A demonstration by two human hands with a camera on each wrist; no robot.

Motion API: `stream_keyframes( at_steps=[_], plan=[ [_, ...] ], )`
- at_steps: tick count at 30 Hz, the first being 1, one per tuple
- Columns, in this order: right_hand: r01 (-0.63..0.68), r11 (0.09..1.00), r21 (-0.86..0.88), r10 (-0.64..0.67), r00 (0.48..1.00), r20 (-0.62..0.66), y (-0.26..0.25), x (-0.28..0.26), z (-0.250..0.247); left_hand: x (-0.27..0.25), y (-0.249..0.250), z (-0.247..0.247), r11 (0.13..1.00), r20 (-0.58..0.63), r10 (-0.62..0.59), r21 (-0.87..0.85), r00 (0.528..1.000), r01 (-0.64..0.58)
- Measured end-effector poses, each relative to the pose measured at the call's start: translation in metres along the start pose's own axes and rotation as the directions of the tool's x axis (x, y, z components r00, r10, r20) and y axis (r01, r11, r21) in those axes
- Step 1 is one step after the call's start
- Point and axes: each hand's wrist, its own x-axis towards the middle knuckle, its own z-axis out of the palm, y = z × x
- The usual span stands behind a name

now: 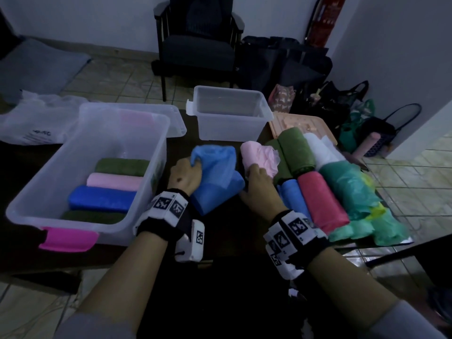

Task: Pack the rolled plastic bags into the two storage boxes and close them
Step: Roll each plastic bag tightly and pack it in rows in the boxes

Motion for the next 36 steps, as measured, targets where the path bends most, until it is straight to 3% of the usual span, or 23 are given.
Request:
stream_keyframes(
  at_steps=[2, 4, 6, 8, 11, 13, 15, 17, 19, 21, 23, 26, 33, 36],
  plan=[
    [0.240, 0.969, -0.053, -0.241, 0.970, -0.012, -0.009, -0.003, -0.004, 0.010, -0.001, 0.000, 0.995, -0.060, -0.078, -0.061, 0.995, 0.074],
    [0.424, 0.900, -0.106, -0.411, 0.903, 0.124, -0.015, -0.003, -0.003, 0.015, 0.001, -0.002, 0.991, -0.082, -0.095, -0.098, 0.992, 0.087],
    [0.458, 0.844, -0.279, -0.412, 0.887, 0.207, -0.022, -0.004, 0.003, 0.019, 0.005, -0.006, 0.989, -0.123, -0.092, -0.130, 0.988, 0.075],
    [0.429, 0.802, -0.415, -0.377, 0.903, 0.207, -0.026, -0.005, 0.008, 0.021, 0.011, -0.011, 0.980, -0.175, -0.089, -0.189, 0.981, 0.055],
    [0.445, 0.781, -0.437, -0.398, 0.895, 0.200, -0.031, -0.002, 0.008, 0.021, 0.020, -0.015, 0.968, -0.285, -0.055, -0.249, 0.957, -0.018],
    [0.461, 0.799, -0.387, -0.402, 0.887, 0.226, -0.030, 0.001, 0.006, 0.010, 0.024, -0.010, 0.990, -0.361, 0.067, -0.088, 0.930, -0.106],
    [0.455, 0.824, -0.339, -0.379, 0.886, 0.267, -0.028, 0.003, 0.006, 0.000, 0.021, -0.003, 0.963, -0.383, 0.232, 0.220, 0.894, -0.155],
    [0.459, 0.822, -0.336, -0.366, 0.879, 0.306, -0.025, 0.003, 0.006, 0.001, 0.015, 0.006, 0.910, -0.212, 0.249, 0.384, 0.945, -0.154],
    [0.460, 0.829, -0.318, -0.350, 0.870, 0.348, -0.022, 0.001, 0.007, 0.012, 0.006, 0.017, 0.904, 0.064, 0.190, 0.379, 0.980, -0.200],
    [0.459, 0.845, -0.274, -0.336, 0.855, 0.396, -0.021, -0.001, 0.009, 0.020, -0.001, 0.025, 0.900, 0.341, 0.152, 0.341, 0.928, -0.273],
    [0.459, 0.853, -0.247, -0.329, 0.841, 0.430, -0.021, -0.004, 0.010, 0.023, -0.005, 0.030, 0.880, 0.519, 0.144, 0.322, 0.843, -0.349],
    [0.470, 0.855, -0.219, -0.329, 0.819, 0.471, -0.022, -0.006, 0.010, 0.021, -0.007, 0.030, 0.832, 0.598, 0.102, 0.387, 0.795, -0.397],
    [0.381, 0.923, -0.054, -0.272, 0.744, 0.610, -0.026, -0.002, 0.004, 0.020, -0.007, 0.028, 0.804, 0.632, 0.081, 0.415, 0.770, -0.426],
    [0.370, 0.929, -0.026, -0.278, 0.742, 0.610, -0.028, -0.002, 0.007, 0.019, -0.007, 0.027, 0.798, 0.634, 0.102, 0.407, 0.766, -0.444]
  ],
)
